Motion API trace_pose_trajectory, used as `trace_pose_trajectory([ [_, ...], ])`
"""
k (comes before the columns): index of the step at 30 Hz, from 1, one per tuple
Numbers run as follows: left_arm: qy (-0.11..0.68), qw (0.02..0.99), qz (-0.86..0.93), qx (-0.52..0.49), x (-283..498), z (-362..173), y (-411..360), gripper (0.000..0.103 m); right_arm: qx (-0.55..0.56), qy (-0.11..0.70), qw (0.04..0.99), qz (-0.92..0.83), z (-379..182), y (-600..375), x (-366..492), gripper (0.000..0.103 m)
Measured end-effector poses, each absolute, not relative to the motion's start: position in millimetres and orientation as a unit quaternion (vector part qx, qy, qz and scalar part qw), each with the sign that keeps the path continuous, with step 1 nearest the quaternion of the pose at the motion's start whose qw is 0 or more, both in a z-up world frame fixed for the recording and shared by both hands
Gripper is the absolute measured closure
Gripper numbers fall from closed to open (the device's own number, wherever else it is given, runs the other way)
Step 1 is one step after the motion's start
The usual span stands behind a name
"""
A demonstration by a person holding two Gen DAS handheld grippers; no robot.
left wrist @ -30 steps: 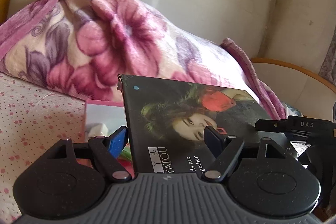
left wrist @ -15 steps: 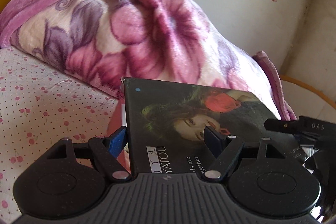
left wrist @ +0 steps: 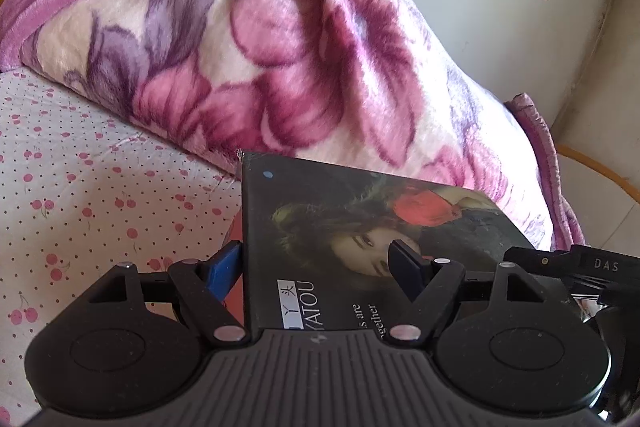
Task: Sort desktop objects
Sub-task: 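Carry the black album case with the left tool toward the box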
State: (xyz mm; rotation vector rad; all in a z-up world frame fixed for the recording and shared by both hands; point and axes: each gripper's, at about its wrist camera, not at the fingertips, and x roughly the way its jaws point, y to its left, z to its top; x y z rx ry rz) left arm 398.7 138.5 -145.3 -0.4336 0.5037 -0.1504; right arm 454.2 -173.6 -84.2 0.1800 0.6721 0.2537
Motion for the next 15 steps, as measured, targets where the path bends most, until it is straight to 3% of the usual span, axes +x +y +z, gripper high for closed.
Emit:
trace_pose_trajectory([
  [15,0.269,0.947,-0.058,-0.168,412.4,-154.3,116.9,0.025,0.099,0.342,0.928,0.112,-102.1,-182.5,470.1,0.015],
])
